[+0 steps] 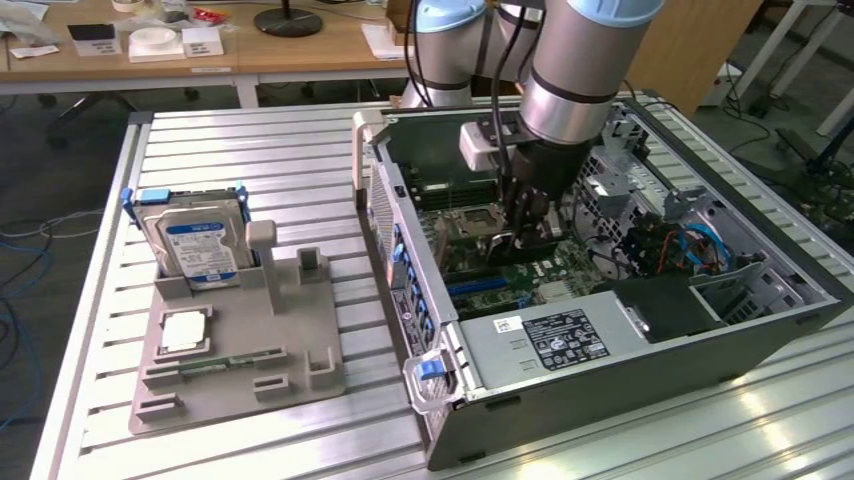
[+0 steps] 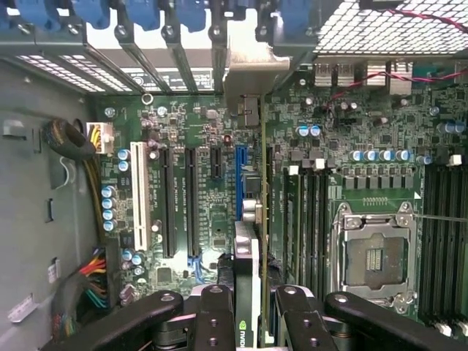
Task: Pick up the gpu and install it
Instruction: 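Insert the gpu into the slot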
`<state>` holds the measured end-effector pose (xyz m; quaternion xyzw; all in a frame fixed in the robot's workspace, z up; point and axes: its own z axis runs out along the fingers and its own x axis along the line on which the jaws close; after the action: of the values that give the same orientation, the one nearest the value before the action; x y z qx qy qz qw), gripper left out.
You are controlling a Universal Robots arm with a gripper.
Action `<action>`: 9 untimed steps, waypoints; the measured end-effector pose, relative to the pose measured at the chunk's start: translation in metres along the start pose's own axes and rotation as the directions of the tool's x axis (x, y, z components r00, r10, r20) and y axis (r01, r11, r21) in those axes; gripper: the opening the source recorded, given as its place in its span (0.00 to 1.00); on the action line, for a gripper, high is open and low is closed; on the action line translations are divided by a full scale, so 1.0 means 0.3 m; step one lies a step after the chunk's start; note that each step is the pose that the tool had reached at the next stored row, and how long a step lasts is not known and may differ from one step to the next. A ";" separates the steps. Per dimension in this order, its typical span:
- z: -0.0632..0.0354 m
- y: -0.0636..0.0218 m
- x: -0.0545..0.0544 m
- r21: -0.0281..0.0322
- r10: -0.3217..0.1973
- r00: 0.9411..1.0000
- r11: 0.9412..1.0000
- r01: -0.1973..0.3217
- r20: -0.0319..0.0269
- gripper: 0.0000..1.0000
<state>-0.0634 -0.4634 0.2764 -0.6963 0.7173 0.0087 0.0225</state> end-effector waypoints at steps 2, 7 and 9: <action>0.000 0.001 0.007 0.000 0.000 1.000 1.000 0.000 0.002 0.27; 0.006 0.006 0.011 0.000 0.000 1.000 1.000 0.000 0.003 0.27; 0.008 0.011 0.011 0.000 0.000 1.000 1.000 0.000 0.003 0.27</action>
<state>-0.0667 -0.4665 0.2738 -0.6963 0.7173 0.0099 0.0235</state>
